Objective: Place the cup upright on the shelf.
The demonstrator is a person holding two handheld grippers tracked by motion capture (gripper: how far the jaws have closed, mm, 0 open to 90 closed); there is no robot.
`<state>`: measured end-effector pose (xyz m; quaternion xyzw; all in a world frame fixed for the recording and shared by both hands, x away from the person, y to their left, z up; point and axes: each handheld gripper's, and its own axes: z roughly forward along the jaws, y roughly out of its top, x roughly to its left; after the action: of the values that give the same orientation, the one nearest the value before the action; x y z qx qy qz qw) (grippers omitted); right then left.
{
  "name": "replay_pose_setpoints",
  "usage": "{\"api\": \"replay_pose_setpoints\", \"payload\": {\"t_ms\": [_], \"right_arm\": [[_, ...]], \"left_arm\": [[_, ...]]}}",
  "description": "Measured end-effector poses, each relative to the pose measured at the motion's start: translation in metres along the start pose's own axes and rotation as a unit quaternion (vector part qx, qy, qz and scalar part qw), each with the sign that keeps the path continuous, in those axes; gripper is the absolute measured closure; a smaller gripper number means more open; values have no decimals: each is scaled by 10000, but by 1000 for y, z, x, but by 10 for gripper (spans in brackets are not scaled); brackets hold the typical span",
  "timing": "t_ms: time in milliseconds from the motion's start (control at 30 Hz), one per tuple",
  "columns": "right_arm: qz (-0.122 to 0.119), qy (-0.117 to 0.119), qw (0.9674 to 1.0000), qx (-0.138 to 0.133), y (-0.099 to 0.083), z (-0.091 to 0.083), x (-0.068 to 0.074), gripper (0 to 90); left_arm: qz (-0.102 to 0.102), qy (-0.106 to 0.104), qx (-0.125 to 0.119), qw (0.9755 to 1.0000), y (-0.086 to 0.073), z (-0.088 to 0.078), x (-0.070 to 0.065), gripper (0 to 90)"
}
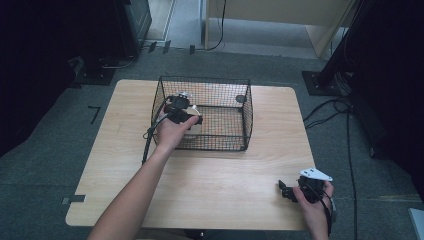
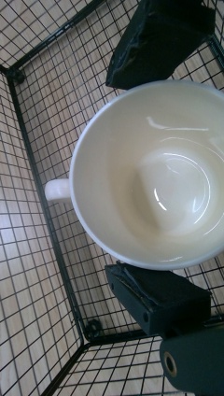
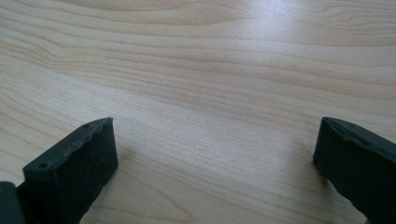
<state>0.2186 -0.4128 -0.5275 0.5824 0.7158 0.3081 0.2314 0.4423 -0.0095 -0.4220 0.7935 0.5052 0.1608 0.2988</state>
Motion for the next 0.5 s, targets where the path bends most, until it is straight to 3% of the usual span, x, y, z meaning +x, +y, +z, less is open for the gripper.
{"api": "replay_pose_setpoints", "payload": {"t_ms": [500], "right_arm": [[0,0,10000,0,0,0,0,0]], "left_arm": [[147,17,-597,9981,0,-39,-3,101]]}}
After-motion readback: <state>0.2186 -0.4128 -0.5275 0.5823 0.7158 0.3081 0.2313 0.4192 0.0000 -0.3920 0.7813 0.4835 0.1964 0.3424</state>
